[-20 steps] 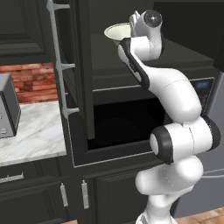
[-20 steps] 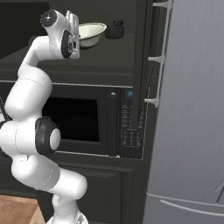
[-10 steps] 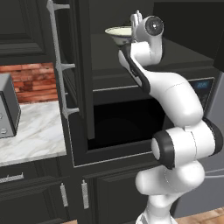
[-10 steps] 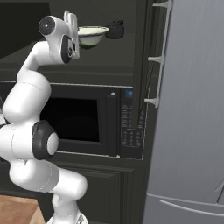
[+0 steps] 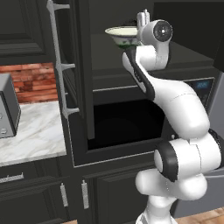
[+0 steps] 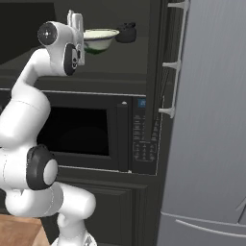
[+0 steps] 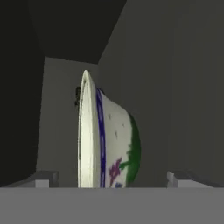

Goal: Pick the mug and place it in the sink. Pick the bowl and place it in the open cabinet and then close the cabinet.

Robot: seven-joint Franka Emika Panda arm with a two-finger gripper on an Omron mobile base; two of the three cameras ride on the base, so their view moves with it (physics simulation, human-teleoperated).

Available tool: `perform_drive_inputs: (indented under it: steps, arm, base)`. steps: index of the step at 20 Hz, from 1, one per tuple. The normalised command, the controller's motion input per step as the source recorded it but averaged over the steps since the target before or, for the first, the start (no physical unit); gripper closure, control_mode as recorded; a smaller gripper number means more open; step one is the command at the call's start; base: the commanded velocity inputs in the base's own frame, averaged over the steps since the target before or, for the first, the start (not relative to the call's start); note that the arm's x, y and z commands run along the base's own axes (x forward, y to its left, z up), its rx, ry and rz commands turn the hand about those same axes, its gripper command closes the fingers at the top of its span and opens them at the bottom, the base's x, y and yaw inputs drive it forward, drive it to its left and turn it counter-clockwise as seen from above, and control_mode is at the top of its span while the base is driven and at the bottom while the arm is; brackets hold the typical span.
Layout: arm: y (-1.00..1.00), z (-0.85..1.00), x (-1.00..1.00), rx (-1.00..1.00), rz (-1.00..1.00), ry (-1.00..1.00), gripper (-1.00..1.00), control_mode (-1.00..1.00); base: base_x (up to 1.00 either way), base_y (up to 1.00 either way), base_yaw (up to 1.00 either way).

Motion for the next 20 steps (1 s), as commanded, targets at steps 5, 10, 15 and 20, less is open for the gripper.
perform_drive_inputs:
  steps: [5, 10, 15, 20]
  arm:
    - [-0.07, 0.17, -0.81, 0.07, 0.0, 0.07, -1.0, -1.0]
    - [-0.03, -0.01, -0.97, 0.0, 0.02, 0.0, -1.0, -1.0]
    - [-0.09, -0.01, -1.0, 0.01, 0.03, 0.0, -1.0, -1.0]
    - [-0.13, 0.0, -0.98, 0.01, 0.02, 0.01, -1.0, -1.0]
  base:
    - [0.0, 0.0, 0.0]
    - [0.0, 0.0, 0.0]
    - [0.0, 0.0, 0.0]
    - [0.0, 0.0, 0.0]
